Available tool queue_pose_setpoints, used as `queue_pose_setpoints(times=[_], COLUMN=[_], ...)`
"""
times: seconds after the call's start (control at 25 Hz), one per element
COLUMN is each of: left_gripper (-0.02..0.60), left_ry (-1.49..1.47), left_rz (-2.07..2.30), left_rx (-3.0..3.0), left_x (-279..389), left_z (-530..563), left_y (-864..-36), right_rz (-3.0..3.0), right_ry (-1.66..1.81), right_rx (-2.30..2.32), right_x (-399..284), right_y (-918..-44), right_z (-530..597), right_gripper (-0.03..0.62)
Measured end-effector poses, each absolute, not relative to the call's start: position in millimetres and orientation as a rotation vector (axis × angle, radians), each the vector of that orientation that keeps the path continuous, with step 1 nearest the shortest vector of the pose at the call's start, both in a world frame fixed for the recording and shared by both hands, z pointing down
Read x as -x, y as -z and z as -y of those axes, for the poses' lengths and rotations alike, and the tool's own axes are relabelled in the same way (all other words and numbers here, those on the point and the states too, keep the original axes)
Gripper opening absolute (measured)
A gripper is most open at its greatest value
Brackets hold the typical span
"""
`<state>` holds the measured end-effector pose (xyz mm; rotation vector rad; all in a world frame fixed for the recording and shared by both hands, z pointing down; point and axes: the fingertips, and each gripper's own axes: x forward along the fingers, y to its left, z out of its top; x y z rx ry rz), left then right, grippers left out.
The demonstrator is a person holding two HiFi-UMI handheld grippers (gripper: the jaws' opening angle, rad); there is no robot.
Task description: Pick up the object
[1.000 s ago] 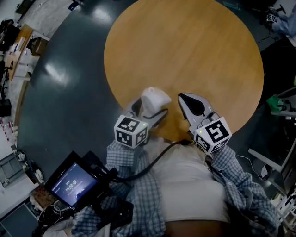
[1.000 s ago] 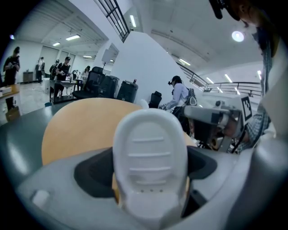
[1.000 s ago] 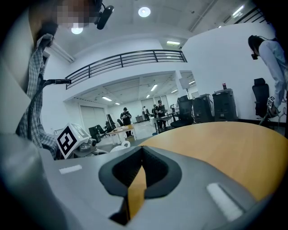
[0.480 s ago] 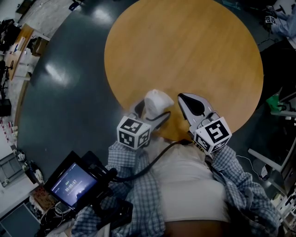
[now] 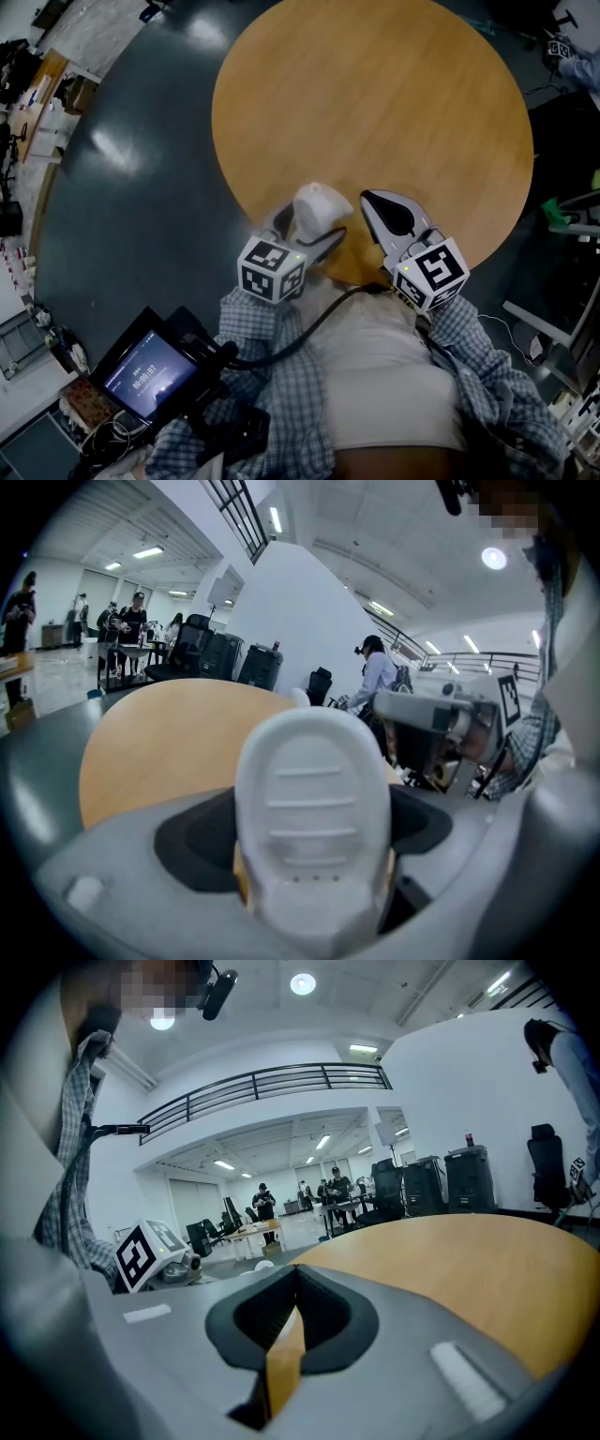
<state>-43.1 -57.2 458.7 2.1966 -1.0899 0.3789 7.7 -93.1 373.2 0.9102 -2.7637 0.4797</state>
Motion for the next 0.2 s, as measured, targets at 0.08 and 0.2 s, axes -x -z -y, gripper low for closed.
queue_pose_setpoints(times=[0.08, 0.2], left_gripper=[0.457, 0.457], left_ry=[-0.381, -0.388], left_rz=[1.085, 1.076], left_rx=[-2.193, -2.187], left_x=[44.6, 48.6], left_z=[53.3, 43.8], left_y=[-461.2, -467.5], right_rz=[2.764, 2.756], right_ry=[-0.480, -0.494], right_rx=[-0.906, -0.909], right_x=[-5.5, -1.4], right_y=[-375.1, -381.5], right_z=[89.4, 80.5], right_gripper=[0.006, 0.006])
